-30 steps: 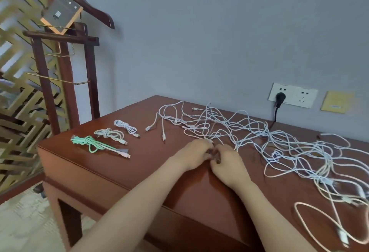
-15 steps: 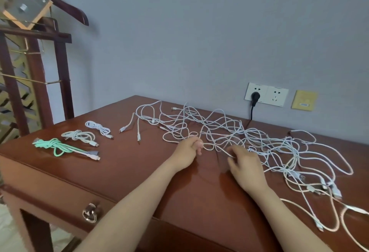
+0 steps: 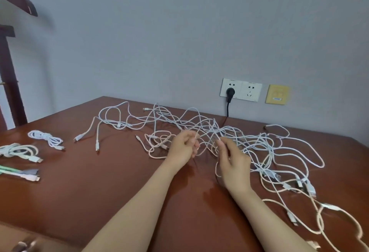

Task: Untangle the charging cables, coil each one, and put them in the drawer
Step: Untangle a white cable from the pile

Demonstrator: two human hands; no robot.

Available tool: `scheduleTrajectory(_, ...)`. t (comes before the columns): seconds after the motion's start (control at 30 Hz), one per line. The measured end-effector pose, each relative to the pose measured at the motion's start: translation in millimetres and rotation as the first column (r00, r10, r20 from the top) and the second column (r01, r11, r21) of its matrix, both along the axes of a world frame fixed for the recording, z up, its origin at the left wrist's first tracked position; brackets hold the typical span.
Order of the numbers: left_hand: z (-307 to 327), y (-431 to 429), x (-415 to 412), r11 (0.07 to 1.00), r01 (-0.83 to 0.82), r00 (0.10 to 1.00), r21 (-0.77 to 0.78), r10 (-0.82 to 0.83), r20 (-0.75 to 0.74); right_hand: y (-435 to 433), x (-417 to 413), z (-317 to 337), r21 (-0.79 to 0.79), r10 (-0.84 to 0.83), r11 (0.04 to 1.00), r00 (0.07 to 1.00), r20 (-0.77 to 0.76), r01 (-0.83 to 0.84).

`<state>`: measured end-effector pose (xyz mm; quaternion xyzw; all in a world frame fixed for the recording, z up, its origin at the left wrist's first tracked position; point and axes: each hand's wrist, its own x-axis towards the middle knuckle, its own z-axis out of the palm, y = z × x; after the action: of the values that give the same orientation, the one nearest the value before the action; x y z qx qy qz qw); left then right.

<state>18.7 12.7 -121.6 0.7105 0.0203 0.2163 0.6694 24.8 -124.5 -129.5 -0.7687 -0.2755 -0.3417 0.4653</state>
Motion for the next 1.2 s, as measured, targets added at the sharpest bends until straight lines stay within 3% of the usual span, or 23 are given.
scheduleTrajectory(0.13, 2, -27, 15, 0.991, 0.128, 0.992, -0.03, -0.128, 0.012, -6, 12, 5, 0.136, 0.018, 0.991, 0.995, -0.101, -0.004)
scheduleTrajectory(0.23, 6, -28, 24, 0.957, 0.188, 0.982, -0.222, -0.187, 0.026, -9, 26, 7, 0.195, 0.088, 0.98, 0.968, -0.234, -0.042)
scheduleTrajectory(0.33, 7, -22, 26, 0.892, 0.223, 0.975, -0.393, -0.213, 0.069, -11, 32, 5, 0.178, 0.113, 0.982, 0.96, -0.256, -0.068)
scheduleTrajectory(0.47, 3, -21, 26, 0.784, 0.381, 0.919, -0.49, -0.381, 0.105, -9, 38, -2, 0.168, 0.143, 0.981, 0.947, -0.289, -0.097)
scheduleTrajectory(0.7, 1, -23, 25, 0.747, 0.501, 0.829, -0.437, -0.559, -0.004, -6, 47, -3, 0.147, 0.229, 0.972, 0.883, -0.41, -0.184)
scheduleTrajectory(0.87, 4, -29, 23, 0.782, 0.506, 0.836, -0.364, -0.548, -0.014, -10, 44, 0, 0.188, 0.434, 0.898, 0.728, -0.531, -0.398)
scheduleTrajectory(1.0, 6, -28, 26, 0.823, 0.48, 0.864, -0.305, -0.504, -0.002, -14, 41, 4, 0.211, 0.468, 0.877, 0.666, -0.58, -0.432)
scheduleTrajectory(1.1, 3, -25, 29, 0.824, 0.467, 0.868, -0.32, -0.496, -0.01, -11, 40, 3, 0.135, 0.401, 0.903, 0.691, -0.601, -0.407)
scheduleTrajectory(1.2, 3, -19, 29, 0.795, 0.418, 0.882, -0.44, -0.472, -0.014, -8, 39, -1, -0.049, 0.288, 0.925, 0.78, -0.555, -0.377)
